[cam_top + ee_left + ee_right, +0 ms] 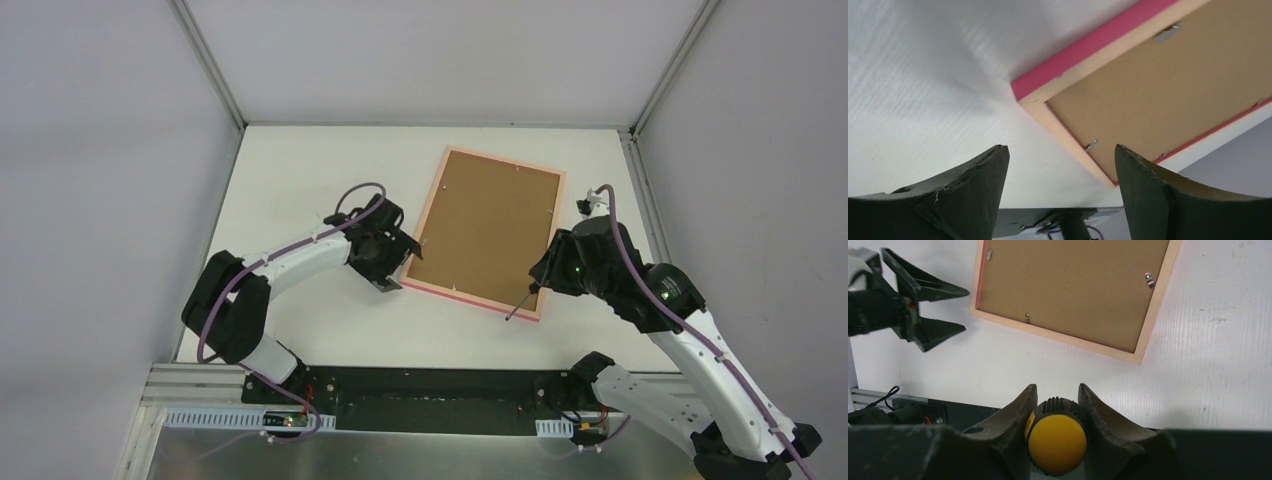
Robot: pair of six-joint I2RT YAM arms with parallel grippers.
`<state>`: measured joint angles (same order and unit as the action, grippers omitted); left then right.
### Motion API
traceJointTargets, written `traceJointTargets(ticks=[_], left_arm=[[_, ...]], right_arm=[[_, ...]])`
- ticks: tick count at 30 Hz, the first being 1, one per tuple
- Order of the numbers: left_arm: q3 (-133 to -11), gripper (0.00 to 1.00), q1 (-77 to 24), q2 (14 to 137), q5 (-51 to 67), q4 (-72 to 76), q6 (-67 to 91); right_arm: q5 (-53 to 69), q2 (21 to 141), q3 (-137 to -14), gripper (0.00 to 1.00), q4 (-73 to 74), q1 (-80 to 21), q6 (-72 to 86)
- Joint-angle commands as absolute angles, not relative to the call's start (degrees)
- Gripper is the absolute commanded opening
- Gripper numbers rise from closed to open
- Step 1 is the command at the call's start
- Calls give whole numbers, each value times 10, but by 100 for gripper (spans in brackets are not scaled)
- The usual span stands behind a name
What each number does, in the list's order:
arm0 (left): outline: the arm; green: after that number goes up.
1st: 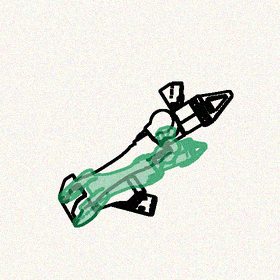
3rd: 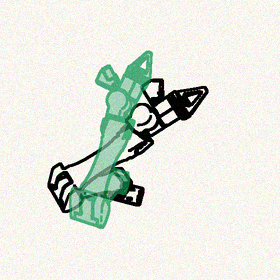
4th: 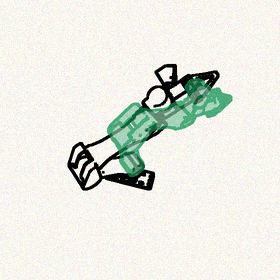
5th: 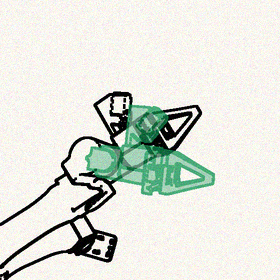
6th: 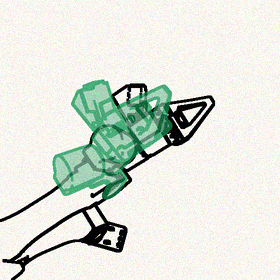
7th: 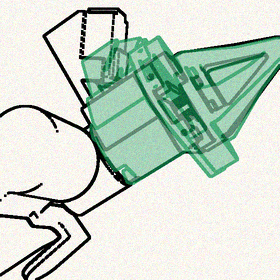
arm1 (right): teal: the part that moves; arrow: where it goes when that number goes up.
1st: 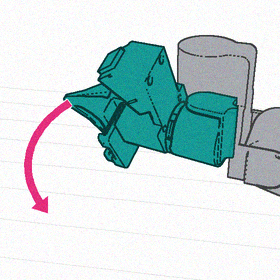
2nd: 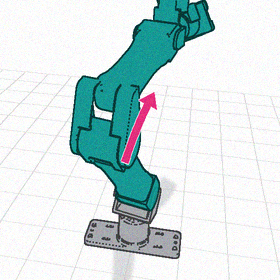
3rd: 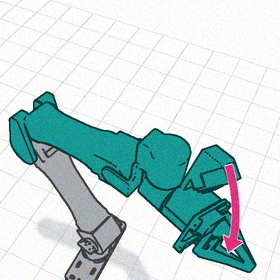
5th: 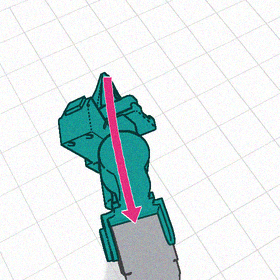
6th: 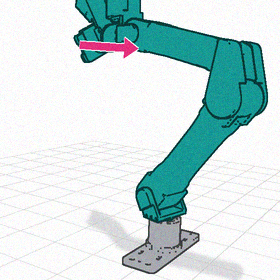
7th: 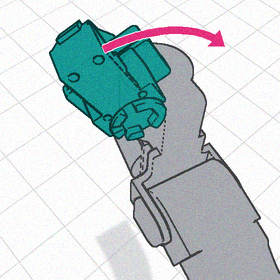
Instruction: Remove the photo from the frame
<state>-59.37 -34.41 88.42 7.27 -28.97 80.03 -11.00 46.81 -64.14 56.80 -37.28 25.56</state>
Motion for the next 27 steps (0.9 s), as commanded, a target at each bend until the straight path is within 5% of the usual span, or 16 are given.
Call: traceJointTargets(ticks=[1,8,22,27], left_arm=[[-502,79,-404,839,-25,-192,1063],[-457,75,-453,892,-83,-64,1152],[-424,26,-487,907,-128,-53,1150],[-414,0,-483,890,-133,-76,1064]], right_arm=[[-97,447,-644,0,553,-374,240],[-115,432,-666,0,583,-375,218],[-122,443,-656,0,576,-375,229],[-107,464,-641,0,550,-375,232]])
